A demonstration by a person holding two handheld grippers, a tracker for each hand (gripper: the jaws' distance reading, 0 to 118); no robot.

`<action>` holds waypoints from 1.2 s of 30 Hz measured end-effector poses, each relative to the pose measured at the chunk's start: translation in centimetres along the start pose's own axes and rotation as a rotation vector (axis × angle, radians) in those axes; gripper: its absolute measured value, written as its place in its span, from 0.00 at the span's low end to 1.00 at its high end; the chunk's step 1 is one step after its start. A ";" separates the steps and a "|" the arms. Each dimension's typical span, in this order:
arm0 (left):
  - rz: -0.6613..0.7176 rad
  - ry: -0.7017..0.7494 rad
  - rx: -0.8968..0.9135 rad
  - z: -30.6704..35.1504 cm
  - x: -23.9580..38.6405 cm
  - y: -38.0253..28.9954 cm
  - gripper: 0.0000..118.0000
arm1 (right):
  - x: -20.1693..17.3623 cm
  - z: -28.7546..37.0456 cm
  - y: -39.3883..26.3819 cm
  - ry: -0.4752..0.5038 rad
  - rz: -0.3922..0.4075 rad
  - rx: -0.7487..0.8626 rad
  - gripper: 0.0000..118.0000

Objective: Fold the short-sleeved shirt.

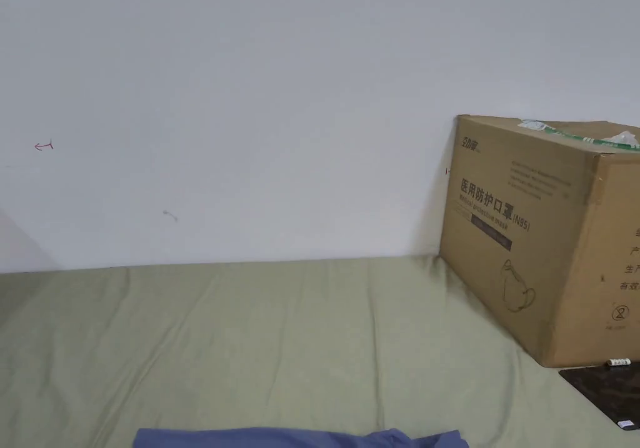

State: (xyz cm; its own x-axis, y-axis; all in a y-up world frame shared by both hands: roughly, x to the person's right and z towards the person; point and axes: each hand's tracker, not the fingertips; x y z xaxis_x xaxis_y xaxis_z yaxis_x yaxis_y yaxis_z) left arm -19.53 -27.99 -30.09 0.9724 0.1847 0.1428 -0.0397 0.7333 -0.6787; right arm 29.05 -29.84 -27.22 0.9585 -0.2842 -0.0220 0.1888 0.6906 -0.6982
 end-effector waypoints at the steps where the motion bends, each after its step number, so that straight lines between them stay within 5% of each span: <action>1: 0.027 0.014 -0.091 -1.8 -0.6 0.0 0.01 | 0.4 -1.7 0.1 -0.014 -0.020 -0.077 0.04; 7: 0.151 -0.027 -0.356 -11.4 -2.9 -2.7 0.09 | 3.4 -11.0 -0.8 -0.079 -0.208 -0.315 0.05; 8: 0.146 -0.013 -0.369 -12.1 -3.0 -3.1 0.31 | 3.6 -11.3 -0.9 -0.091 -0.197 -0.320 0.16; 10: 0.166 -0.017 -0.370 -12.5 -3.0 -3.7 0.78 | 3.5 -11.3 -0.8 -0.105 -0.216 -0.321 0.72; 11: 0.179 -0.026 -0.359 -11.9 -2.6 -4.0 0.83 | 3.6 -11.1 -0.8 -0.095 -0.228 -0.321 0.90; 18: 0.206 -0.050 -0.170 -7.3 -1.2 -2.2 0.82 | 2.9 -5.5 0.1 -0.048 -0.251 -0.155 0.90; 22: 0.192 -0.062 0.190 -1.6 0.4 -0.9 0.80 | 0.7 0.1 0.8 0.031 -0.209 0.145 0.86; 23: 0.178 -0.056 0.287 -0.2 0.7 -0.9 0.74 | 0.0 1.4 0.7 0.051 -0.183 0.232 0.76; 25: 0.127 -0.046 0.437 1.7 1.8 -1.4 0.44 | -1.9 3.6 0.5 0.102 -0.108 0.390 0.33; 26: 0.096 -0.039 0.474 2.3 2.3 -1.5 0.14 | -2.9 4.2 0.3 0.107 -0.057 0.442 0.05; 29: 0.034 0.046 0.500 2.4 3.8 -1.3 0.00 | -5.4 4.0 0.2 0.023 0.042 0.506 0.00; 31: 0.054 -0.027 0.487 2.2 3.6 -0.8 0.00 | -6.0 3.6 0.7 0.137 0.053 0.483 0.00; 36: 0.023 0.029 0.385 -1.6 1.6 5.4 0.00 | -7.4 2.2 1.9 0.111 0.148 0.458 0.00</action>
State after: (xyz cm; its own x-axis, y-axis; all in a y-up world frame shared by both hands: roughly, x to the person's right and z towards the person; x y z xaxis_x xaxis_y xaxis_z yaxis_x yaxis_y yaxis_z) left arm -17.76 -24.82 -34.70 0.9761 0.1893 0.1068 -0.1394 0.9222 -0.3607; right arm 22.81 -24.96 -26.81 0.9583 -0.2129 -0.1907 0.1508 0.9433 -0.2957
